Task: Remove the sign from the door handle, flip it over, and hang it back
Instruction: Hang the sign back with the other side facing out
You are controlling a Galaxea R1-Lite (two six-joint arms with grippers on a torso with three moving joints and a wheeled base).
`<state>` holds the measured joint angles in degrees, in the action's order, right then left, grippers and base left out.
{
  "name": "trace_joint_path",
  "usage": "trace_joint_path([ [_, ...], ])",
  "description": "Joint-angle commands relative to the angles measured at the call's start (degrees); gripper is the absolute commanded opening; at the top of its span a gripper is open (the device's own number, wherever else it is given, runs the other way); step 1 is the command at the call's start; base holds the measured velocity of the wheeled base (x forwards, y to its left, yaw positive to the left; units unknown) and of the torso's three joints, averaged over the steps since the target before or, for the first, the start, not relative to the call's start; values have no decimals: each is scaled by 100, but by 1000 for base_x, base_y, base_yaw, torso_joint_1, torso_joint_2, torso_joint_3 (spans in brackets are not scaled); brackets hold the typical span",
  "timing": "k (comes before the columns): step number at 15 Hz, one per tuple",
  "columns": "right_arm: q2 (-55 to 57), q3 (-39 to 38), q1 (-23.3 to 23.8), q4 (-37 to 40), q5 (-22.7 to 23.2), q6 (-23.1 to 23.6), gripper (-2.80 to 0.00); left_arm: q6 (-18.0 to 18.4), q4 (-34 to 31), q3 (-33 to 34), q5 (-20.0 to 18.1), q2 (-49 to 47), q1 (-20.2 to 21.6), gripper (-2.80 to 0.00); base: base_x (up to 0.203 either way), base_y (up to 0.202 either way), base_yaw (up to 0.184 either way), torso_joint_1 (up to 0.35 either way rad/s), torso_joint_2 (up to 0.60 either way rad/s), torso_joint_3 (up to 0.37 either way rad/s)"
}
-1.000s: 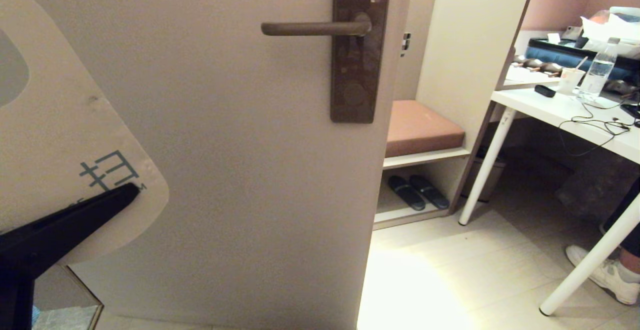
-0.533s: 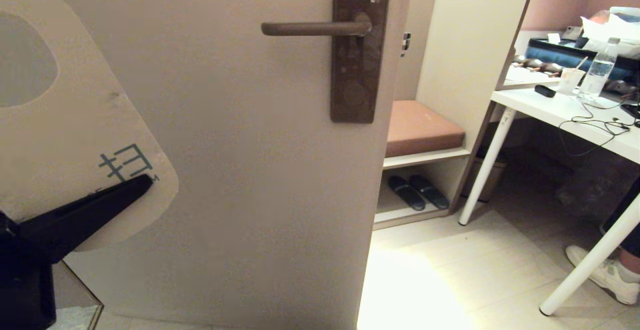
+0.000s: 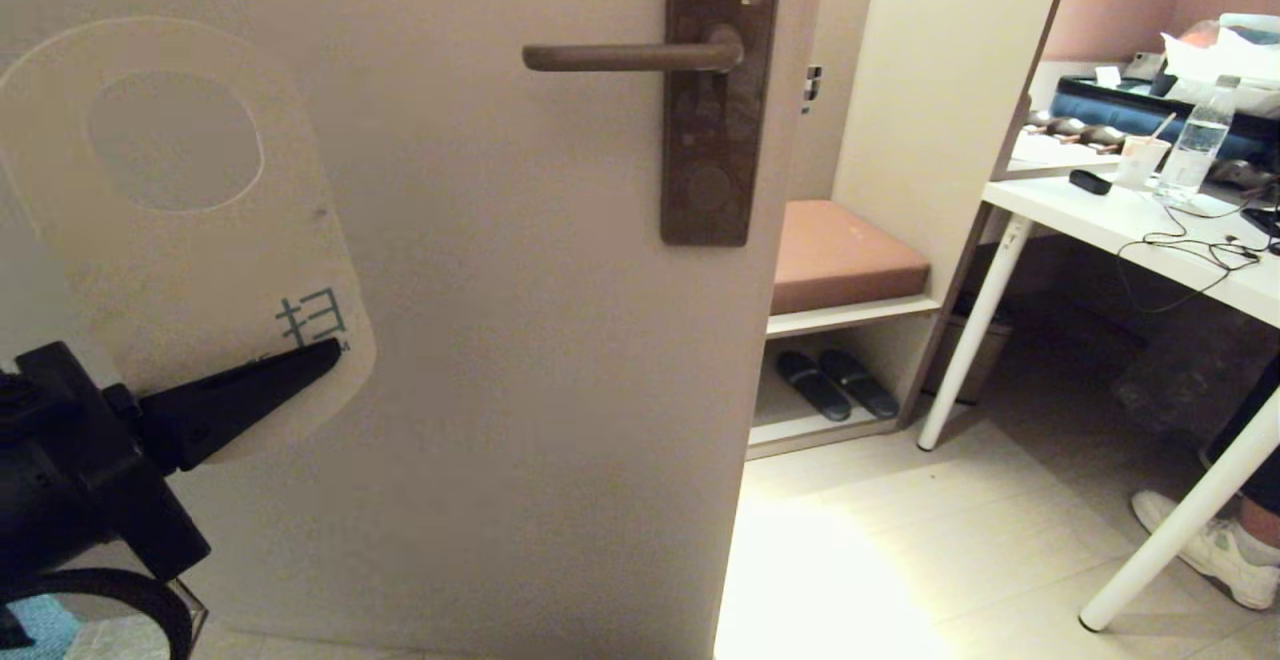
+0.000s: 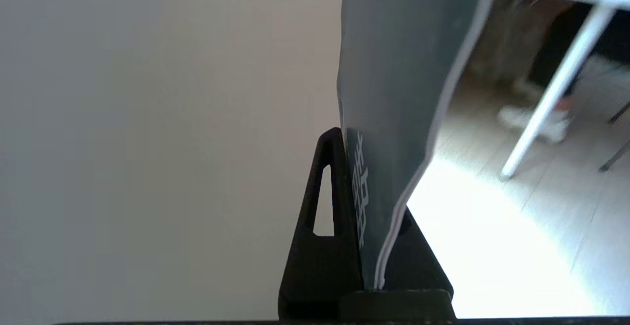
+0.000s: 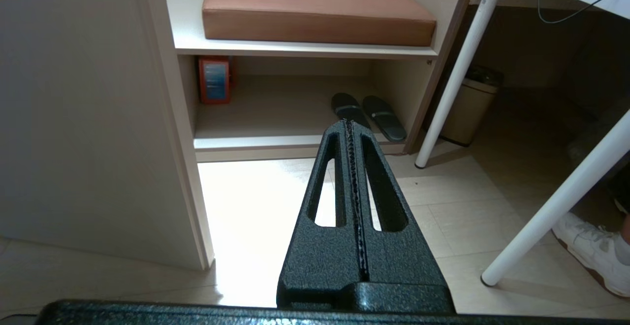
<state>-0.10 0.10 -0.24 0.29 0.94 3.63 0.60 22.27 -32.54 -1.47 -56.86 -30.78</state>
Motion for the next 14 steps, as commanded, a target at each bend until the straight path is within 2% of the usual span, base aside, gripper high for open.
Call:
trace_joint_path([
  [1,10,-1,-2,5,3,6,-280,14,-310,-333,180,-175,-12,-280,0,0,0,0,0,0],
  [5,10,-1,-2,-3,3,6,-280,200,-340,-621,722,-571,-33,-280,0,0,0,0,0,0],
  [7,10,-1,-2,3,3,6,-280,209,-353,-711,864,-724,-33,-280,0,0,0,0,0,0],
  [9,10,-1,-2,-3,3,6,-280,214,-577,-945,915,-847,-33,-280,0,0,0,0,0,0],
  [12,10,-1,-2,-2,3,6,-280,214,-1319,-1537,921,-1024,-115,-280,0,0,0,0,0,0],
  [14,10,-1,-2,-3,3,6,-280,221,-1422,-1735,926,-1166,-138,-280,0,0,0,0,0,0],
])
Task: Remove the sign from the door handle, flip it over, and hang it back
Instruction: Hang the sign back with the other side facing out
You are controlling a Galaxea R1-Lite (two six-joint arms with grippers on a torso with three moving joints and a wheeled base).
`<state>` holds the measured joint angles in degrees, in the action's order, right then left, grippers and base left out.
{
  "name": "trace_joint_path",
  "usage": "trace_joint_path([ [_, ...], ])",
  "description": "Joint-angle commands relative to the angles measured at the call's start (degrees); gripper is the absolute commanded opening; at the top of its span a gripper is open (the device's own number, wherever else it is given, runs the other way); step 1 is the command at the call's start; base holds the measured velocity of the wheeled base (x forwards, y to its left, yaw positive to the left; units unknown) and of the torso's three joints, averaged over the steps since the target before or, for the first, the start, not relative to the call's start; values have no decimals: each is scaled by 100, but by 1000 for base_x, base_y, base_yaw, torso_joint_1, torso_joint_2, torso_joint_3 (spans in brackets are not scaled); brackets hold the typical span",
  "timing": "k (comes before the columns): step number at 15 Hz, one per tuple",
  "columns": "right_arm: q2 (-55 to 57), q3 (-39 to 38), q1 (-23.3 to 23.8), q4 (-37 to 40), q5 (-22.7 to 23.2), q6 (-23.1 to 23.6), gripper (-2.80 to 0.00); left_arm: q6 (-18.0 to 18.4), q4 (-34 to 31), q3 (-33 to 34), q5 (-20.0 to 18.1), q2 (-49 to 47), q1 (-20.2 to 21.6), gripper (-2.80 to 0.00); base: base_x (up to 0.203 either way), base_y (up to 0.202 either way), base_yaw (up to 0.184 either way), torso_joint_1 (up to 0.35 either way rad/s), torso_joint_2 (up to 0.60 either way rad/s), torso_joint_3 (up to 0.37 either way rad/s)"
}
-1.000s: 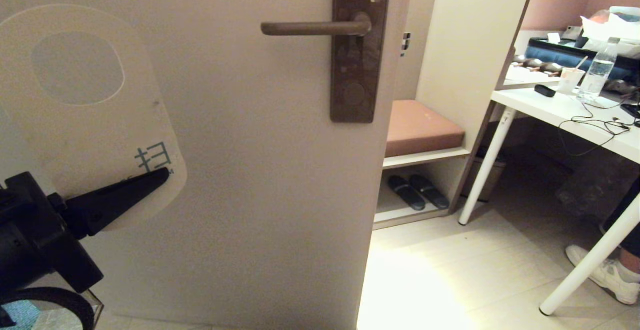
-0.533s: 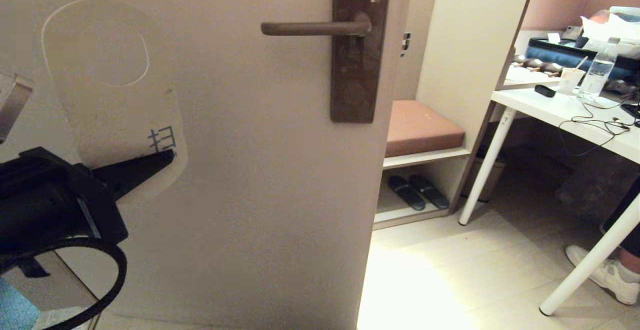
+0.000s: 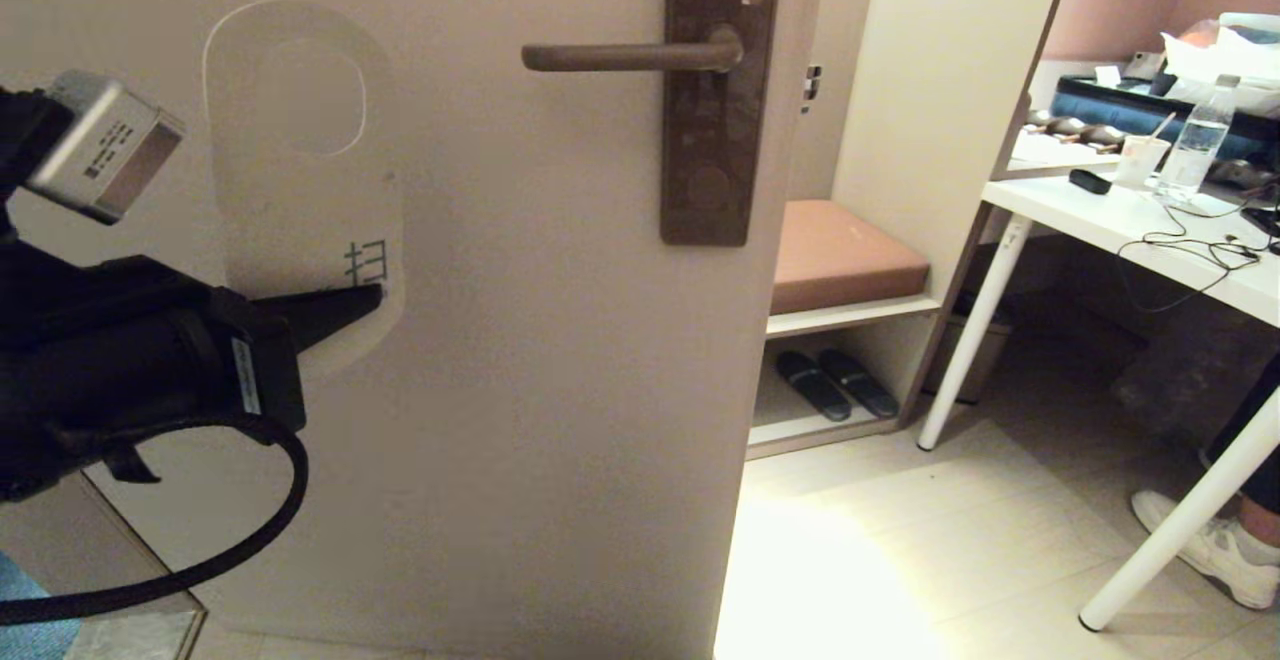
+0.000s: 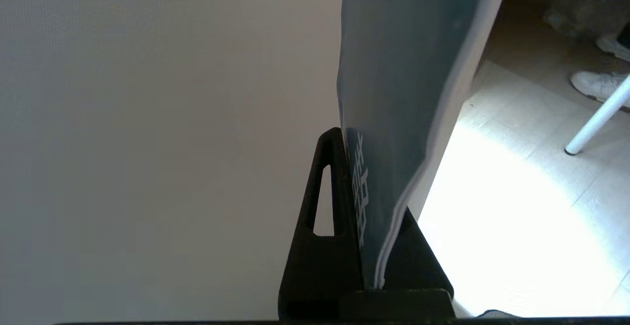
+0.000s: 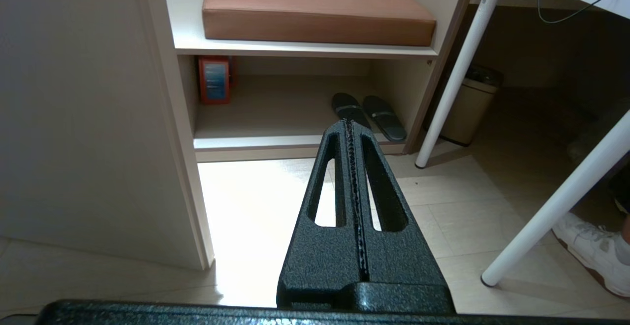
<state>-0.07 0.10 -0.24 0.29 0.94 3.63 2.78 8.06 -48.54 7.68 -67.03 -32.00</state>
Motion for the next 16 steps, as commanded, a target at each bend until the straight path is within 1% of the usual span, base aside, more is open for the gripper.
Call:
trace_joint_path([
  [1,7,-1,-2,3,3,6,-280,6,-22,-222,14,-197,-24,-280,0,0,0,0,0,0],
  [7,7,-1,-2,4,3,6,-280,38,-427,-760,11,-390,-25,-280,0,0,0,0,0,0],
  [10,7,-1,-2,6,3,6,-280,46,-445,-833,14,-486,-25,-280,0,0,0,0,0,0],
  [13,7,-1,-2,2,3,6,-280,47,-630,-973,14,-606,-25,-280,0,0,0,0,0,0],
  [16,7,-1,-2,6,3,6,-280,57,-593,-1048,22,-797,-25,-280,0,0,0,0,0,0],
])
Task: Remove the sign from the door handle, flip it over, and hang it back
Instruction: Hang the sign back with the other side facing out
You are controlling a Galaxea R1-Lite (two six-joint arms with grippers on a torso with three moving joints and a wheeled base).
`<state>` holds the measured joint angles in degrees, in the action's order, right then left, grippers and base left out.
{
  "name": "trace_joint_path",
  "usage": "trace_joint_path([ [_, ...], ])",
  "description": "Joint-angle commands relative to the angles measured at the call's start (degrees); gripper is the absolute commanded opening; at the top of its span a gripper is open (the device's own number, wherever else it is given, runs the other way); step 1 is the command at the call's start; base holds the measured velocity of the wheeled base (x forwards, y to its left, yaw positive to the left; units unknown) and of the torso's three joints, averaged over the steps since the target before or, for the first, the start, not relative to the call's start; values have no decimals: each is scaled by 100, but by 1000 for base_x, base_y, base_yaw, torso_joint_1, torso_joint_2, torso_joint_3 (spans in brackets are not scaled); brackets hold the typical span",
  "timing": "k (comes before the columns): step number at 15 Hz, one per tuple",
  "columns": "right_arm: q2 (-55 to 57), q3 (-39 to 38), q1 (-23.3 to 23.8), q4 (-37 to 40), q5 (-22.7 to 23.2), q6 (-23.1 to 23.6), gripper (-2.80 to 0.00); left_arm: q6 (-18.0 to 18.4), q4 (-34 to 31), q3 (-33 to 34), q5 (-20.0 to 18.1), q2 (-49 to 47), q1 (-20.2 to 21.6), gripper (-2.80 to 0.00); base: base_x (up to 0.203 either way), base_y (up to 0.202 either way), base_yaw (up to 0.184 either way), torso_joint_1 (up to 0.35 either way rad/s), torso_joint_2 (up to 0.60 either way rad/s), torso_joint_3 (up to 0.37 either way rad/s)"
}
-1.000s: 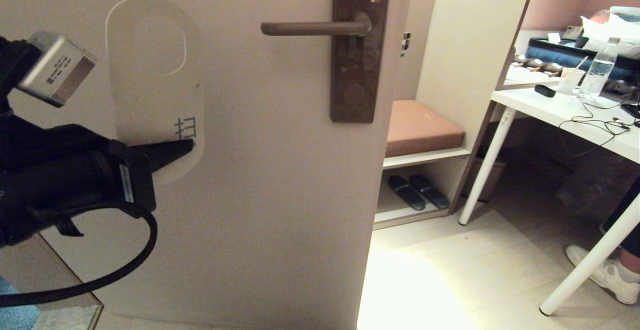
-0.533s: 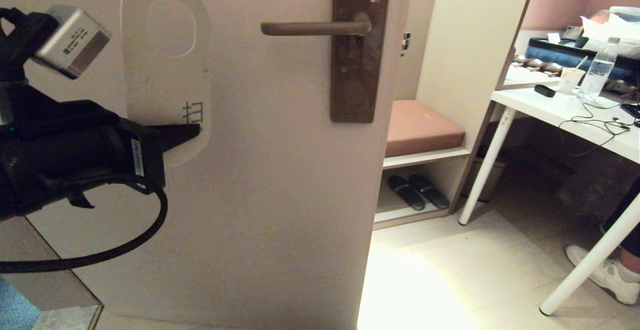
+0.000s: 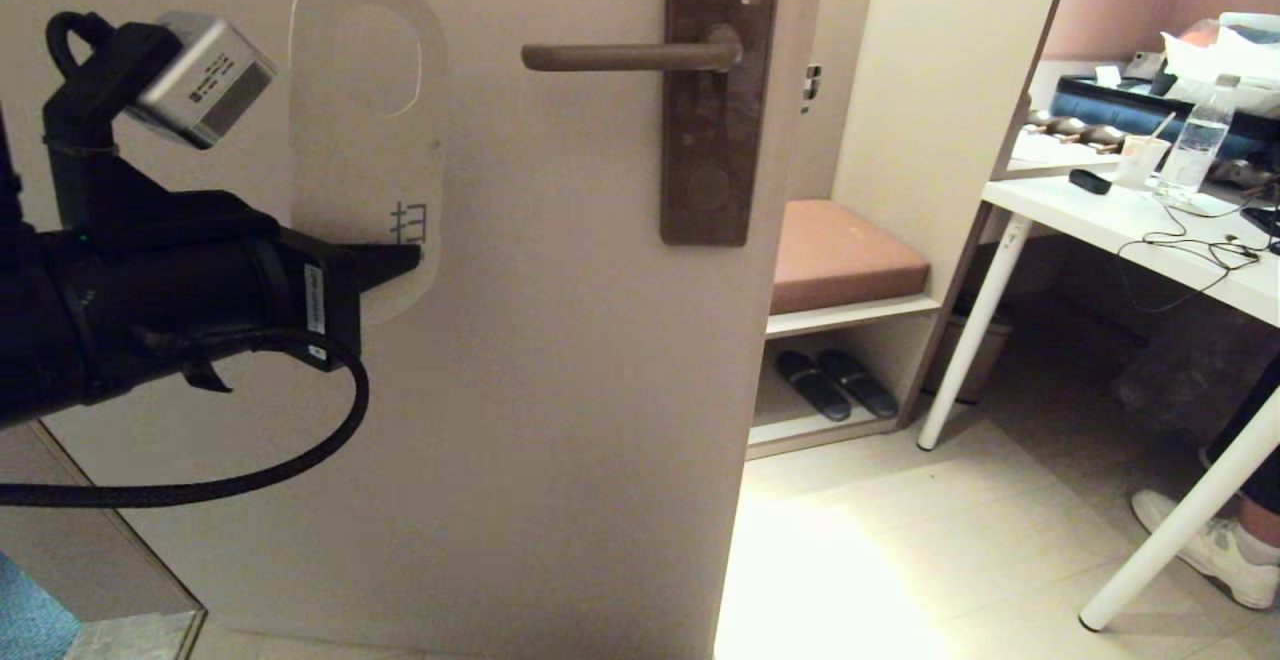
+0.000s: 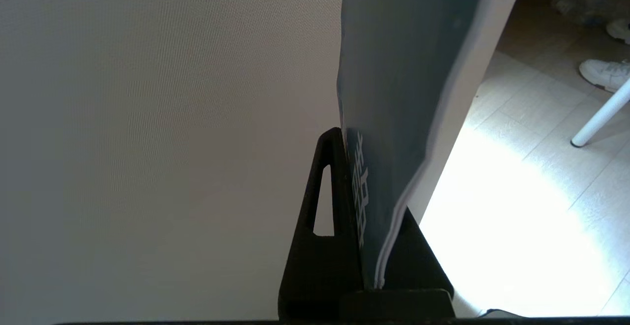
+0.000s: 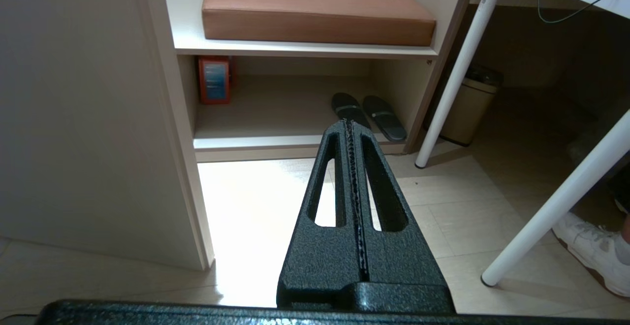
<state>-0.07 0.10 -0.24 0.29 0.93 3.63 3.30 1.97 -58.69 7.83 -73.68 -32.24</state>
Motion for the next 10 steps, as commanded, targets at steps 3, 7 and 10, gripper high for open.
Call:
trace_joint_path([
  [3,7,-1,-2,4,4,6,-280,153,87,-80,417,-306,-1,-280,0,0,0,0,0,0],
  [7,7,-1,-2,6,4,6,-280,373,371,-169,834,-482,-1,-280,0,0,0,0,0,0],
  [10,7,-1,-2,5,4,6,-280,382,374,-331,955,-590,-1,-280,0,0,0,0,0,0],
])
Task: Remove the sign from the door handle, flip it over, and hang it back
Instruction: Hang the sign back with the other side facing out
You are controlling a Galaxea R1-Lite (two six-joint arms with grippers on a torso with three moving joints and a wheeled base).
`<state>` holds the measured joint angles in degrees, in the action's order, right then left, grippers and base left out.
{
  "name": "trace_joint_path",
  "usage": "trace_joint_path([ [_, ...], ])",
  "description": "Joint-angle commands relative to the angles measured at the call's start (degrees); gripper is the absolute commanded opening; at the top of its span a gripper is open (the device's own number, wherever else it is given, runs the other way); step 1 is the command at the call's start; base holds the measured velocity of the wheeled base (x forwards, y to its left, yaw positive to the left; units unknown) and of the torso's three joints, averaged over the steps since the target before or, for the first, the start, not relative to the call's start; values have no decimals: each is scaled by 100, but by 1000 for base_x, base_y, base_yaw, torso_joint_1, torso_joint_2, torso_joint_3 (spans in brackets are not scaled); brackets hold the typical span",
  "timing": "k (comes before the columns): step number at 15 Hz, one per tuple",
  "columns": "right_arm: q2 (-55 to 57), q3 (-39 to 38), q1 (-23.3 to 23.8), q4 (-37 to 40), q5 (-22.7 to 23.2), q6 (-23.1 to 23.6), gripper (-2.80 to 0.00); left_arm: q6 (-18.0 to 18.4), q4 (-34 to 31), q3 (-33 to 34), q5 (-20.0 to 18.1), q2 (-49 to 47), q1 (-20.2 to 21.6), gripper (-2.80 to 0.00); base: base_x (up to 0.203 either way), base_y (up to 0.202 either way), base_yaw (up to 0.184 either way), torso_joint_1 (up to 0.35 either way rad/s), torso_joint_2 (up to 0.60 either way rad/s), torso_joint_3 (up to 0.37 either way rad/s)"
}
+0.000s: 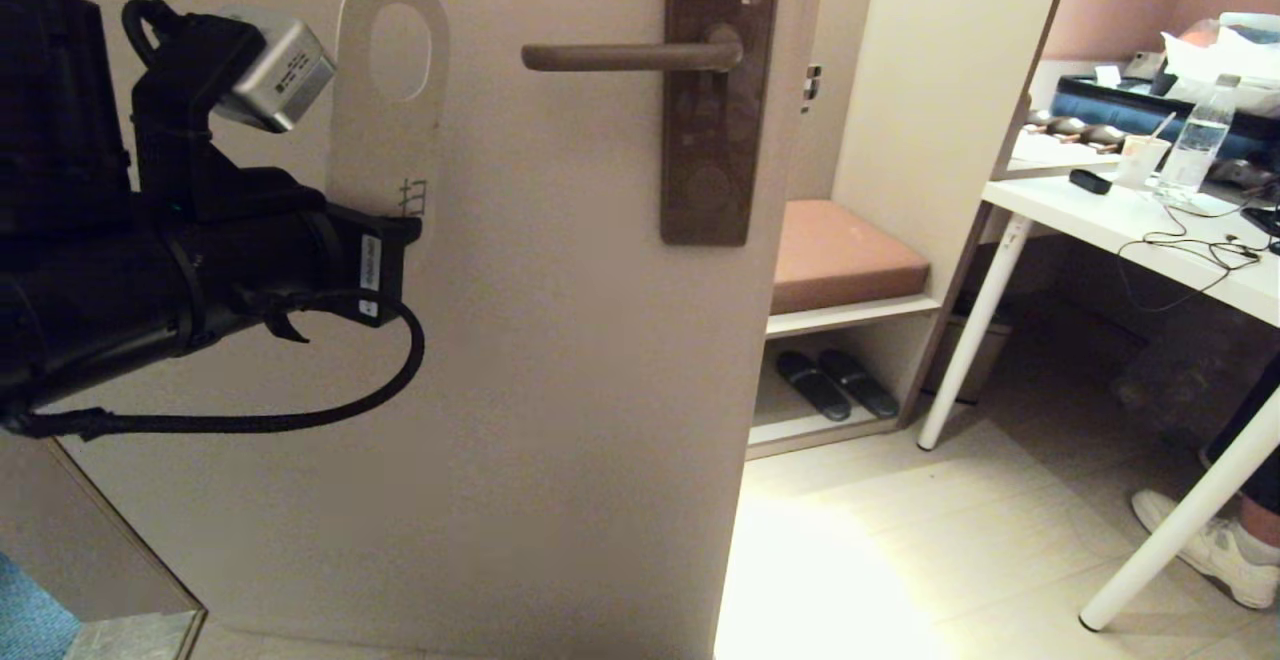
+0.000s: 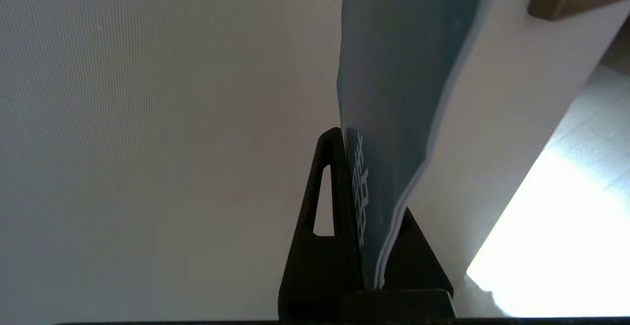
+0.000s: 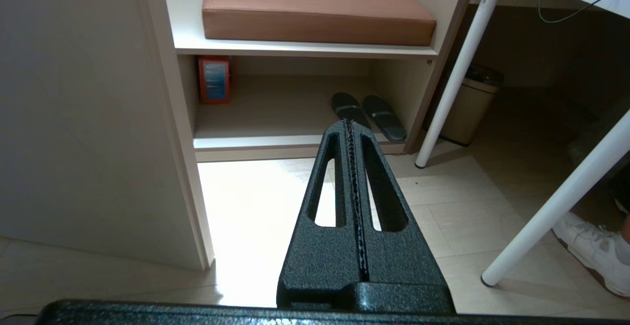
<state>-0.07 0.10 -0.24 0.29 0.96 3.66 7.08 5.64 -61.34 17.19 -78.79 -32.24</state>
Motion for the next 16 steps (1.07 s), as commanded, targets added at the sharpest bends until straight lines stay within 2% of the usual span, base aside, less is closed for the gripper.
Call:
trace_joint_path([
  [1,7,-1,-2,6,0,3,-280,10,1,-108,21,-97,-1,-280,0,0,0,0,0,0],
  [16,7,-1,-2,-3,0,3,-280,4,-37,-495,91,-339,-382,-280,0,0,0,0,0,0],
])
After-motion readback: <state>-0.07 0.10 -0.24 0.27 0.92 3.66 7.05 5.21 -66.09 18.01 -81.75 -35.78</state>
